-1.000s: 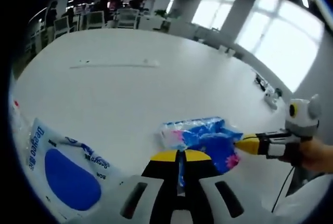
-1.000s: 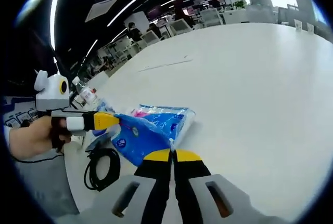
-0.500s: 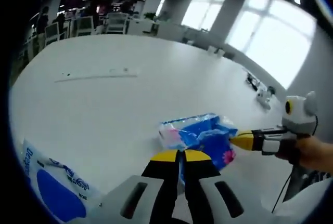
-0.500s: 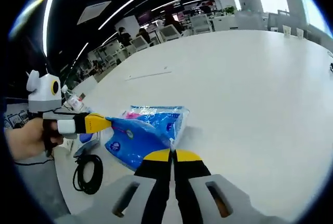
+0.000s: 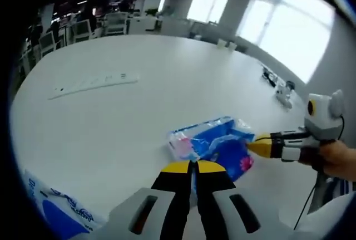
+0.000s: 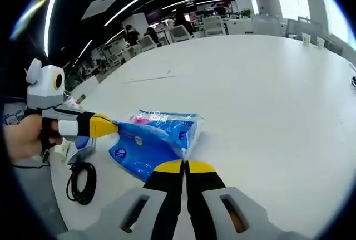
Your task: Arrange the tabletop items into an orderly group along one side of the table until the central work area is clear of visible clutter.
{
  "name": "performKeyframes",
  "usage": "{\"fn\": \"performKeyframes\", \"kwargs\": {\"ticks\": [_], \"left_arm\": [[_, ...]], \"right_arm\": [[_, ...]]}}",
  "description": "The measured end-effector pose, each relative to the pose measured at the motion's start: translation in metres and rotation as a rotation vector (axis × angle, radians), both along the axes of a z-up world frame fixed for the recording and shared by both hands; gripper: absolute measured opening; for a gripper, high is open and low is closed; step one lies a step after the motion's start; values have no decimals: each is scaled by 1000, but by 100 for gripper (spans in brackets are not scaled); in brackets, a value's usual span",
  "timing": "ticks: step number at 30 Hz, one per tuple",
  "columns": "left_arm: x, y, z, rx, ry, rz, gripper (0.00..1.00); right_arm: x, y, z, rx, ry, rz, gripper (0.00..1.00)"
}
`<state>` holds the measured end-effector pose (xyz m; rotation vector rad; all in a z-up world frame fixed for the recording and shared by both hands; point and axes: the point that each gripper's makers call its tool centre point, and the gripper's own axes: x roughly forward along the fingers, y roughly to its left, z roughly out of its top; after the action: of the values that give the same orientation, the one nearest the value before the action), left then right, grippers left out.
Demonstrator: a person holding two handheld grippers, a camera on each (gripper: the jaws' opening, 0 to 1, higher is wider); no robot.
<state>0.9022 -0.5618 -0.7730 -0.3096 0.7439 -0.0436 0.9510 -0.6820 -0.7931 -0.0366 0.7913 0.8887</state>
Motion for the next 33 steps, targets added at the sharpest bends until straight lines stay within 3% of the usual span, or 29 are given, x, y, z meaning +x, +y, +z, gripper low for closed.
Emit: {"fn": "performKeyframes", "kwargs": {"ticks": [13, 29, 33], "left_arm": [[-1, 1, -12, -23, 35, 7, 0], [-4, 4, -12, -3, 26, 30, 0], [-3, 9, -9, 20, 8, 39, 5]], "right_arm": [[6, 0, -6, -15, 0, -5, 0], [2, 3, -11, -14, 5, -9, 0], [-1, 4, -12, -40, -26, 15, 11]]}}
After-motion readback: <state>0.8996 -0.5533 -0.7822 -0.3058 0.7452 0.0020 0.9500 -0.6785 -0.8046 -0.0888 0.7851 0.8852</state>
